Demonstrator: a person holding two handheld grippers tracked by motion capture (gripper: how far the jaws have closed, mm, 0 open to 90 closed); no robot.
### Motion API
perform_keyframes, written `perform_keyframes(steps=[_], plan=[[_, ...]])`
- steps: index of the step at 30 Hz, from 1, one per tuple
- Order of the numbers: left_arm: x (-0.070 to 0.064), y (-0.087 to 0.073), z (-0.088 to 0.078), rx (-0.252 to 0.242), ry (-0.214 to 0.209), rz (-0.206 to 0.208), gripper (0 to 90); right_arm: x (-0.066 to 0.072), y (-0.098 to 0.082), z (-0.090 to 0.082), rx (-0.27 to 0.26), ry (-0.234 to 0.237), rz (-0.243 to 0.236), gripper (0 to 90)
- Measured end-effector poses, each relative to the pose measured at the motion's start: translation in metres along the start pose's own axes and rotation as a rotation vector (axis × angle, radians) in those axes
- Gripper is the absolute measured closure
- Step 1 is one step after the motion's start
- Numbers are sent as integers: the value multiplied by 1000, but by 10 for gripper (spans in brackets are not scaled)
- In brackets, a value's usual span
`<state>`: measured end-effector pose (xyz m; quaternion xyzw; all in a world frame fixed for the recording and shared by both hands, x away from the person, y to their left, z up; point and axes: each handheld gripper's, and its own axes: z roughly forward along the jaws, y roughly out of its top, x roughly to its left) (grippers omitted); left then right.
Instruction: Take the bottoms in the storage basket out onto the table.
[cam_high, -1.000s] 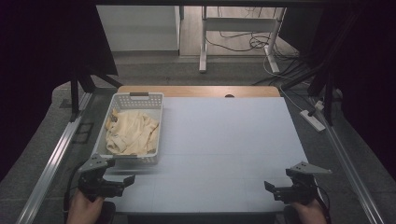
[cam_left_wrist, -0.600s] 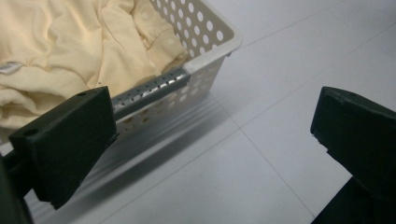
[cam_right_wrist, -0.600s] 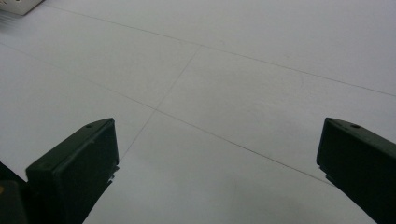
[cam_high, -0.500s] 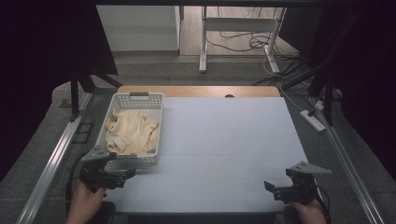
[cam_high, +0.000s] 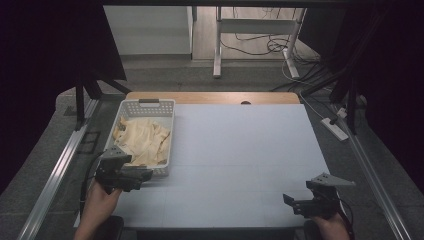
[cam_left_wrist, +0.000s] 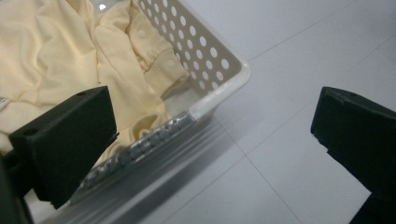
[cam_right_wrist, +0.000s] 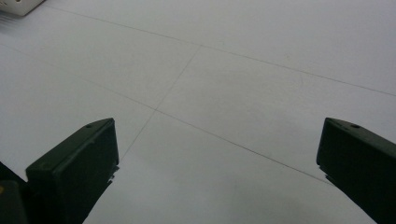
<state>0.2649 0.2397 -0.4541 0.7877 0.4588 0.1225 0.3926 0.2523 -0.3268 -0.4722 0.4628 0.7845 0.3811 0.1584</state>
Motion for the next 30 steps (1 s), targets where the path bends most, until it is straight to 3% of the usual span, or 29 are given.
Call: perform_keyframes(steps=[11, 15, 30], plan=[[12, 14, 16, 13, -16, -1, 0, -1, 0, 0, -4, 3, 4, 0], [17, 20, 21, 21, -5, 2, 0, -1, 0, 0, -5, 3, 5, 0], [38, 40, 34, 45, 11, -36, 0, -1, 0, 0, -3, 4, 7, 0]])
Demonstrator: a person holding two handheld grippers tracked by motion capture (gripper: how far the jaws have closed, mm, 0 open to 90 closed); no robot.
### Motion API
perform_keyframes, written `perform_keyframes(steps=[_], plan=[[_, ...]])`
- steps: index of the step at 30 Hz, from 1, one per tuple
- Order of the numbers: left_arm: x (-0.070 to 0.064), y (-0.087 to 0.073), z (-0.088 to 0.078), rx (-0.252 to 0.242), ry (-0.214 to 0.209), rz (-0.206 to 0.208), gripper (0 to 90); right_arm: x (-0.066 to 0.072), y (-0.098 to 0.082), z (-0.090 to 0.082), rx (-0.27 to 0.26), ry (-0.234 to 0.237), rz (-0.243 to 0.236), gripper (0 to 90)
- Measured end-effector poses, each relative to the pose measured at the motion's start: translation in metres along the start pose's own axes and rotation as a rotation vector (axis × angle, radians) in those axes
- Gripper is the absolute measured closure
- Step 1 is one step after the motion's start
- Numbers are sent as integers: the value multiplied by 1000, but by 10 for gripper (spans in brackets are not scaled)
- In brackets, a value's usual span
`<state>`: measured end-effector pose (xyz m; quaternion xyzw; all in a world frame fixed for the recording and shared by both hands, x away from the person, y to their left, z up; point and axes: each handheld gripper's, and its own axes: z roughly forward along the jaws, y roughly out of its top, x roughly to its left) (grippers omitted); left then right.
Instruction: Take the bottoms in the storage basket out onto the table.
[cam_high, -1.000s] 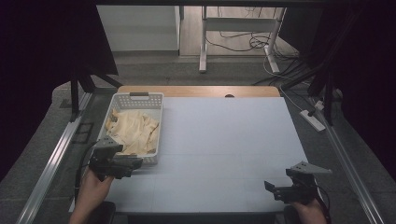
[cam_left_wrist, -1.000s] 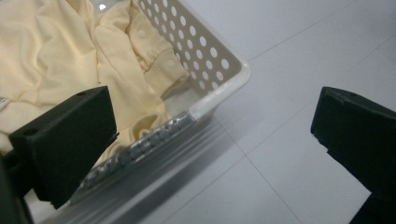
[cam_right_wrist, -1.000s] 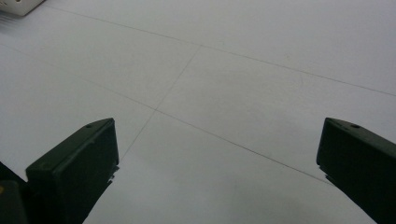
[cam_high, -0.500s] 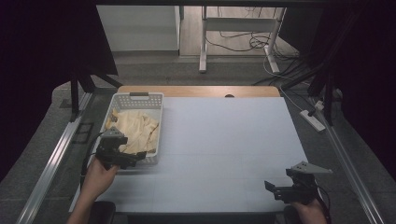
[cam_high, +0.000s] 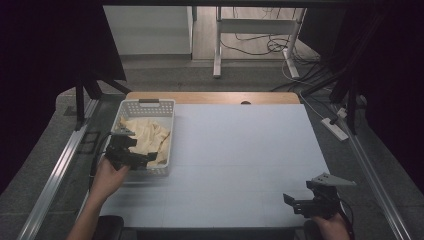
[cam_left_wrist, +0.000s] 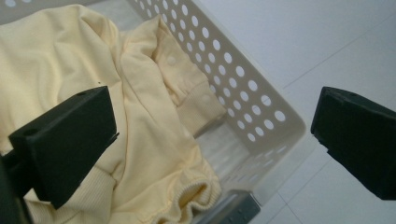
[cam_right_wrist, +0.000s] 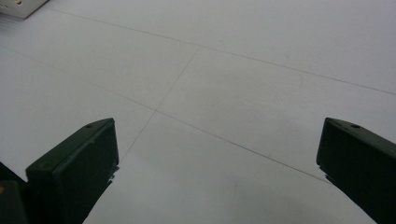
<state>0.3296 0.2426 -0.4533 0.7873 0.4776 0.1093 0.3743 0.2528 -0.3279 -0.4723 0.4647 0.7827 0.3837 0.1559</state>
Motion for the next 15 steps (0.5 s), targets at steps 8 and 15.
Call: perform_keyframes(steps=[8, 15], plan=[[14, 11, 12, 20, 15, -27, 0, 0, 0, 0, 1, 3, 3, 0], [20, 19, 20, 43, 32, -33, 0, -1, 0, 0, 1, 4, 8, 0]])
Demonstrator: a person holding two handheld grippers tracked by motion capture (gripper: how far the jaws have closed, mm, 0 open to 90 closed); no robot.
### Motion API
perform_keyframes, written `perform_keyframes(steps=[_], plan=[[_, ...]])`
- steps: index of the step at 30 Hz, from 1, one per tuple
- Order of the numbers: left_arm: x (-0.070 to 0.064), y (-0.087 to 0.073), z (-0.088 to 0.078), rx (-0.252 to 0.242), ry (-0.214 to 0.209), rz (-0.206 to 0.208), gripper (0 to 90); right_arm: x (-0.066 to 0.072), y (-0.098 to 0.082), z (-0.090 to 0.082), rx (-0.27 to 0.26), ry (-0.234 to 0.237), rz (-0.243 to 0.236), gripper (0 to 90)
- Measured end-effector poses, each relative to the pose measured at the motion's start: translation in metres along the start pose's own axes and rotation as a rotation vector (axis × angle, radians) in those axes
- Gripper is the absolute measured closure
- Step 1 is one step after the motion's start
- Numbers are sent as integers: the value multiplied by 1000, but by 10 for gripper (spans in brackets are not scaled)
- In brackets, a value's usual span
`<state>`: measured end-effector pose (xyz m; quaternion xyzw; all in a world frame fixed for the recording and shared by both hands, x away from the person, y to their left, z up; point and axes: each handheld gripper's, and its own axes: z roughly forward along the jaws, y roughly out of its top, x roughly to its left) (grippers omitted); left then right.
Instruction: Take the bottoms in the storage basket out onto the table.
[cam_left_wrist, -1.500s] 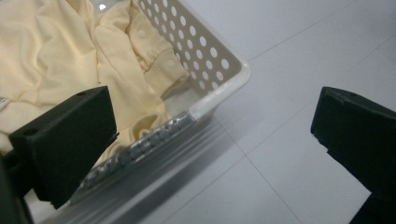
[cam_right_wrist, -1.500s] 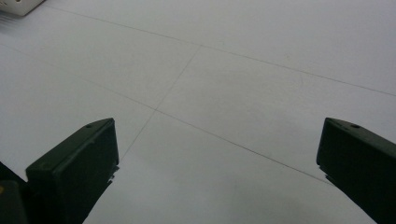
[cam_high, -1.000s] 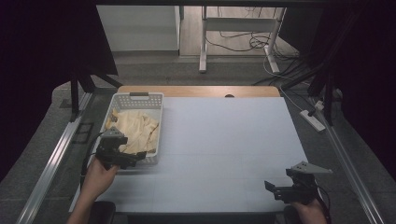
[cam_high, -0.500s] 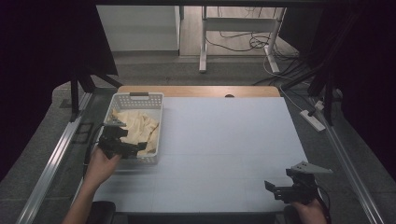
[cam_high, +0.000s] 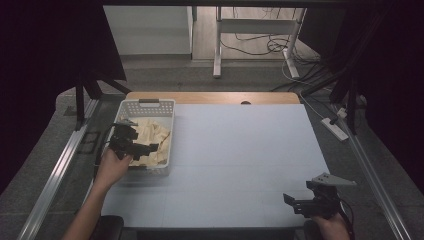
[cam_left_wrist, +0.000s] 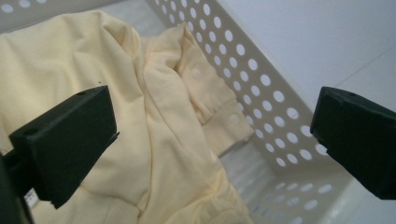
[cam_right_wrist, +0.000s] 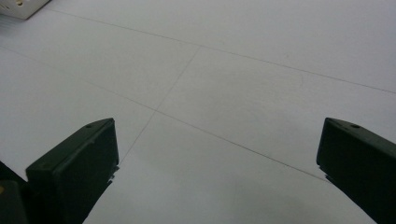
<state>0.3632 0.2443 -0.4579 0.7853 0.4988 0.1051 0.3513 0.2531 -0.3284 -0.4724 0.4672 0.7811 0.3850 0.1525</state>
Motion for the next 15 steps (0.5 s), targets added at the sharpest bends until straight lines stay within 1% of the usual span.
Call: perform_keyframes(steps=[4, 7, 10, 15], plan=[[4, 4, 6, 18, 23, -3, 0, 0, 0, 0, -1, 1, 0, 0], [7, 8, 10, 28, 28, -6, 0, -1, 0, 0, 1, 2, 0, 0], [10, 12, 12, 32, 23, -7, 0, -1, 0, 0, 1, 2, 1, 0], [14, 20, 20, 45, 27, -1, 0, 0, 0, 0, 3, 4, 1, 0]])
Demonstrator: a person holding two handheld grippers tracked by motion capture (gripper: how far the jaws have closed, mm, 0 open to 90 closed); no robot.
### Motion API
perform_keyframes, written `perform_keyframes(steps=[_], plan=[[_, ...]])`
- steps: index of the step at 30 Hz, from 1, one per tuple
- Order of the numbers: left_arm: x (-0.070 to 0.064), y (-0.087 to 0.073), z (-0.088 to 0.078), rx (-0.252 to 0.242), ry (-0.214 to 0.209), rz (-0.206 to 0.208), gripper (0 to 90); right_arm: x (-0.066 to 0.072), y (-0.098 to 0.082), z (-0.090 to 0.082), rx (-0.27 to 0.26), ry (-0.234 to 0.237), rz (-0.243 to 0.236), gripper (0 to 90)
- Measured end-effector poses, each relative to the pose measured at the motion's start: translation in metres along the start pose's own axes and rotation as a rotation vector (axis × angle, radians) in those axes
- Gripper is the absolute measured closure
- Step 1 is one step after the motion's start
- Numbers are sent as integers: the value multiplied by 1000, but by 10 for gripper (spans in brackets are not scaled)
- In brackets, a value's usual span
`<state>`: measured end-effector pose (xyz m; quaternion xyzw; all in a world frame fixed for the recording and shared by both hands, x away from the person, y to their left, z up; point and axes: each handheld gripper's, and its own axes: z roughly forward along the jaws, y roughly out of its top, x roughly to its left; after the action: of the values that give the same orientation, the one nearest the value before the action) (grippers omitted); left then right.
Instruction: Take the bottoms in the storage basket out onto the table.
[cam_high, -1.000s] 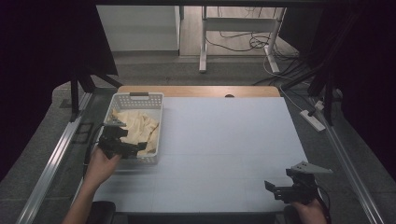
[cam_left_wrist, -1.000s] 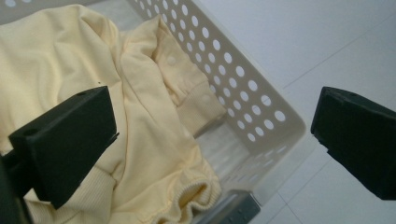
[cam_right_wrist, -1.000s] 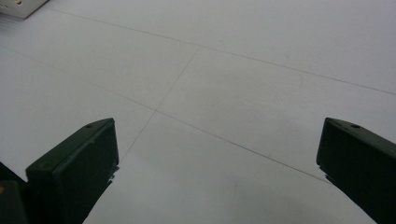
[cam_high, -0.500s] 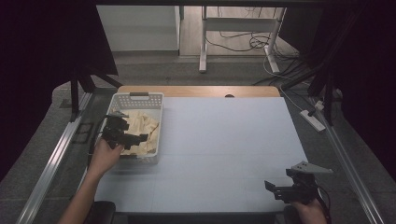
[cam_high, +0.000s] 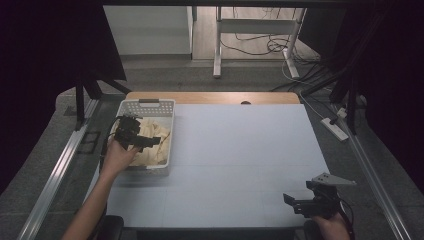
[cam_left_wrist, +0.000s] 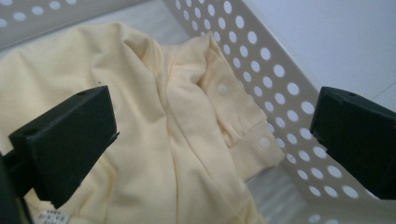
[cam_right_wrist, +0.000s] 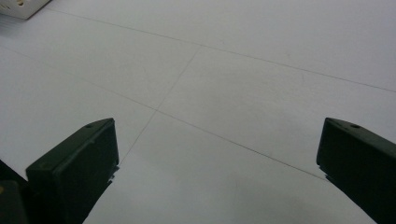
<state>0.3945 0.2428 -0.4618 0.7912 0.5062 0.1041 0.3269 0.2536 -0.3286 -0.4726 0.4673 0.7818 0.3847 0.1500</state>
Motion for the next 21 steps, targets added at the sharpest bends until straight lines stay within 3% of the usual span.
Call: perform_keyframes(steps=[6, 21], plan=[[6, 8, 12, 29, 17, 0, 0, -1, 0, 0, -4, 3, 3, 0], [32, 13, 47, 164, 57, -26, 0, -1, 0, -1, -4, 6, 9, 0]])
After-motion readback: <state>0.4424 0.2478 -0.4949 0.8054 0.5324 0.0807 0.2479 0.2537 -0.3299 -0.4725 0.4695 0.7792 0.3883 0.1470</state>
